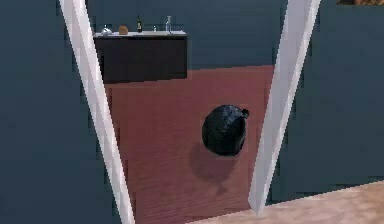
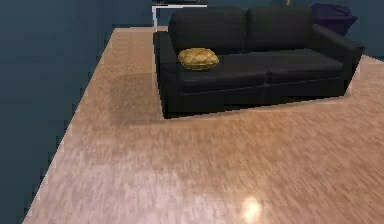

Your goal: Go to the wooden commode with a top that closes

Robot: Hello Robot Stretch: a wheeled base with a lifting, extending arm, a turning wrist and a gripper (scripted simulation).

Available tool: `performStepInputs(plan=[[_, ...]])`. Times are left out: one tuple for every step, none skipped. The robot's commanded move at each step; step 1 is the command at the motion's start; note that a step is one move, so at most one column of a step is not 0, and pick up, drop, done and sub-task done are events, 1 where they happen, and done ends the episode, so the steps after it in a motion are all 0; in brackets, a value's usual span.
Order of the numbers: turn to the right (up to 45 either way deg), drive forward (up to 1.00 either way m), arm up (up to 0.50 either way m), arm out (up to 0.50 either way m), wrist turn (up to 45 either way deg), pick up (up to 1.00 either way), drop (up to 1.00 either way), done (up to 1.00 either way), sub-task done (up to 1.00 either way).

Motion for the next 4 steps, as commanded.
performStepInputs(plan=[[0.0,0.7,0.0,0.0,0.0,0.0,0.0,0.0,0.0],[-9.0,0.0,0.0,0.0,0.0,0.0,0.0,0.0,0.0],[0.0,1.0,0.0,0.0,0.0,0.0,0.0,0.0,0.0],[-6.0,0.0,0.0,0.0,0.0,0.0,0.0,0.0,0.0]])
